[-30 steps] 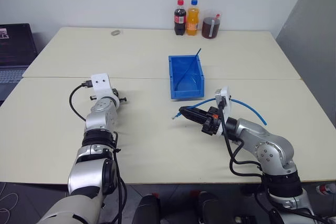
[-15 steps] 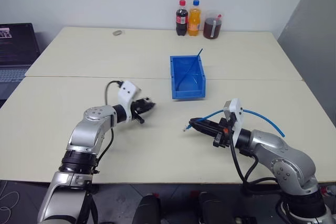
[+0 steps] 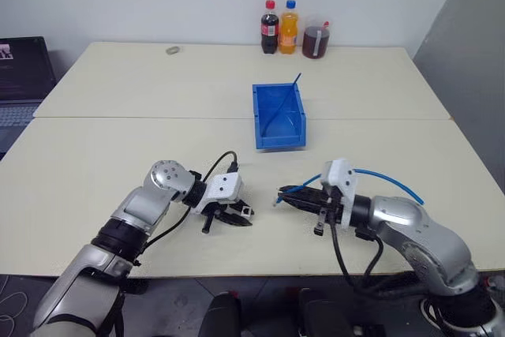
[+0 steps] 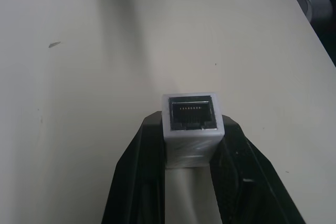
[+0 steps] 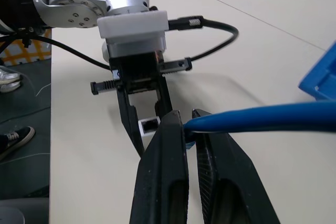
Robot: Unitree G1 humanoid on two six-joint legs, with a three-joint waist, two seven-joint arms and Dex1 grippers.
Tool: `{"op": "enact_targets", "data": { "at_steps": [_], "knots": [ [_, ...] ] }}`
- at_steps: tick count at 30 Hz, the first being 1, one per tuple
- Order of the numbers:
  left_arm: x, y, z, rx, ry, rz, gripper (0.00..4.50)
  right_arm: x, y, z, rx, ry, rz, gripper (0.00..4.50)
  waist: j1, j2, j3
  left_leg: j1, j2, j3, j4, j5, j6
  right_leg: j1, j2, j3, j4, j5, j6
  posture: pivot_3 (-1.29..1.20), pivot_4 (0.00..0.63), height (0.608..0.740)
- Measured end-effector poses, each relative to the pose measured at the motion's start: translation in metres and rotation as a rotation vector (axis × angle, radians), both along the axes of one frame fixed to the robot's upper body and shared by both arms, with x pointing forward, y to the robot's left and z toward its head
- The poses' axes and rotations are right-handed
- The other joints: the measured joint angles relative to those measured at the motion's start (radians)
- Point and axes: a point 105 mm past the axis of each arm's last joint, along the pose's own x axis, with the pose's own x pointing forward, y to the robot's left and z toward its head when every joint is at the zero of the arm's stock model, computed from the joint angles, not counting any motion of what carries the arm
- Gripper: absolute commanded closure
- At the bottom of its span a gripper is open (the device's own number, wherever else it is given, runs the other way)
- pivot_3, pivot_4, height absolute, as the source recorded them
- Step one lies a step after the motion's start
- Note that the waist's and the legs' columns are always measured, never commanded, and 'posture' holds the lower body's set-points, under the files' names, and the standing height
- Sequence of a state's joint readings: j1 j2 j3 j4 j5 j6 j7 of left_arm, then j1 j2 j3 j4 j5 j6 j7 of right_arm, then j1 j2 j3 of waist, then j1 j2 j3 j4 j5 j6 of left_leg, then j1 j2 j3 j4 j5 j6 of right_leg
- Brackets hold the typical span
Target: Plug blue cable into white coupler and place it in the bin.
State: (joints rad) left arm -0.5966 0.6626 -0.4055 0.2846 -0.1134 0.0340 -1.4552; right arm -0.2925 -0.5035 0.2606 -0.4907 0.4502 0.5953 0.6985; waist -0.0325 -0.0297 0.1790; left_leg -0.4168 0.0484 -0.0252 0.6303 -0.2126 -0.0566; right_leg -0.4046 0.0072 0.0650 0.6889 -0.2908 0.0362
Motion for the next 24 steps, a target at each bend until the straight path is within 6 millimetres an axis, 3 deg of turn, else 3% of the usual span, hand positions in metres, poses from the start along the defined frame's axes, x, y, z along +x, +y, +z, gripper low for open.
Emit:
{"op": "enact_targets", "data": {
  "at_steps": [5,11,24],
  "knots": [
    [0.003,-0.005,-0.001,-0.015,0.003,-0.008,3.70,0.009,0.021,-0.003,-0.025,-0.030,0.056,4.50,0.006,0.000,0.000,0.000,0.000,0.000,0.001,0.000,0.000,0.000,0.000,0.000,0.001,0.000,0.000,0.00,0.150,0.740],
    [0.005,-0.007,-0.001,-0.024,0.010,0.012,3.70,0.010,0.032,-0.016,-0.094,-0.053,0.091,4.50,0.007,0.000,0.000,0.000,0.000,0.000,0.001,0.000,0.000,0.001,-0.001,0.000,0.001,0.000,0.000,0.00,0.150,0.740],
    [0.007,-0.009,-0.002,-0.027,0.016,0.047,3.70,0.013,0.036,-0.022,-0.177,-0.117,0.098,4.50,0.006,0.000,-0.001,0.001,0.000,0.000,0.004,0.000,0.000,0.001,-0.001,0.000,0.005,0.000,0.000,0.00,0.150,0.740]
  ]
}}
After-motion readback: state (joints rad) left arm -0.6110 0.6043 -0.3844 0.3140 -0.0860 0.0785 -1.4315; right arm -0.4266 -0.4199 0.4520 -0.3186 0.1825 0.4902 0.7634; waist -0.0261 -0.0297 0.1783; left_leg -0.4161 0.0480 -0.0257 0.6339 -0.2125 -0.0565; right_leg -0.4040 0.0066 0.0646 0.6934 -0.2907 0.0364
